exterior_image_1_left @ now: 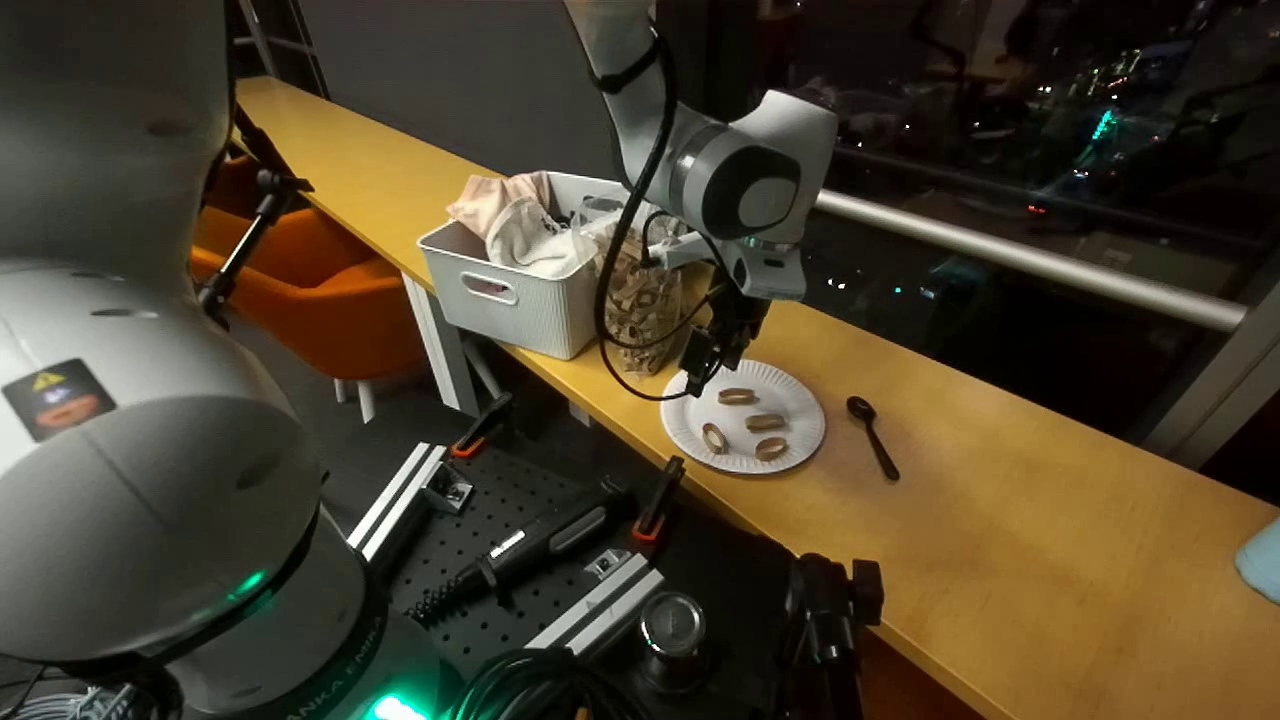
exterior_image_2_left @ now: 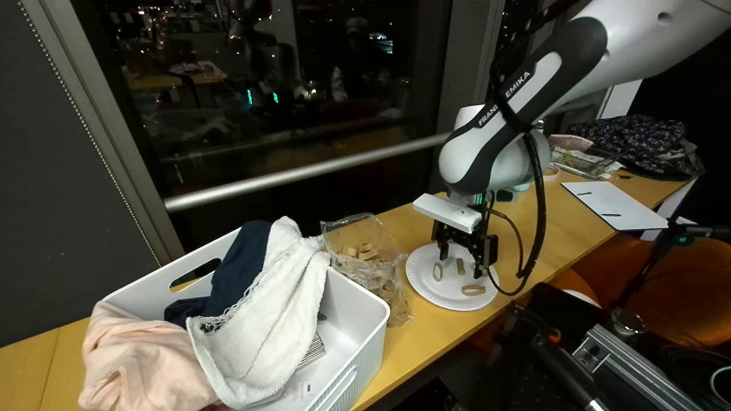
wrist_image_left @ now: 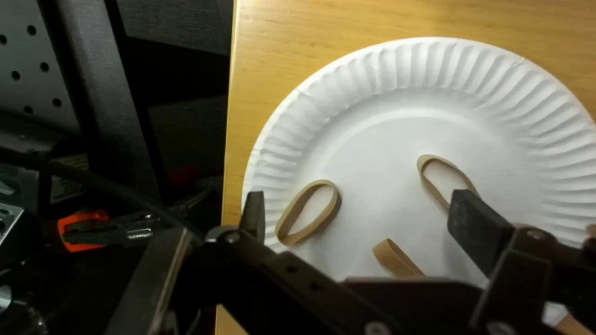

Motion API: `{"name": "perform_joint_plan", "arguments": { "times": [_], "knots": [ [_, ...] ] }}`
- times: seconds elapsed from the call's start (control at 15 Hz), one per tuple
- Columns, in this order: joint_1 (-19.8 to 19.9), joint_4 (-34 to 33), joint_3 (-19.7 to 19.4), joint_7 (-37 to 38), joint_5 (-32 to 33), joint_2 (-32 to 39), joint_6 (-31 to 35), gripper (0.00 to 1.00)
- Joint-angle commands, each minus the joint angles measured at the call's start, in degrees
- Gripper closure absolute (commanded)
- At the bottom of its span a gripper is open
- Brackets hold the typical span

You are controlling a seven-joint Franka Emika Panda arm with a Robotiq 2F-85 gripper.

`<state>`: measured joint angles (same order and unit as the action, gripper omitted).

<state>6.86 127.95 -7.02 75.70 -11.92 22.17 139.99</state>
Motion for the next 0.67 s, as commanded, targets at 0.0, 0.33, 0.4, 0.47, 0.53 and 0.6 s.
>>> {"name": "perform_joint_plan", "arguments": {
  "times": [0.0, 0.33, 0.4, 0.47, 0.53, 0.6],
  "knots": [
    [-0.9, -2.7, -0.7, 0.2, -1.5, 2.9, -1.9, 0.0],
    [-2.3, -1.2, -1.3, 2.7, -0.6, 3.5, -2.6, 0.0],
    [-2.4, -0.9, -1.4, 3.2, -0.6, 3.7, -2.4, 0.0],
    [-2.3, -1.0, -1.4, 3.5, -0.9, 4.0, -2.3, 0.0],
    [-2.3, -1.3, -1.5, 4.0, -1.0, 4.6, -1.8, 0.0],
    [-2.3, -1.5, -1.7, 4.5, -0.9, 4.9, -1.5, 0.0]
  ]
}}
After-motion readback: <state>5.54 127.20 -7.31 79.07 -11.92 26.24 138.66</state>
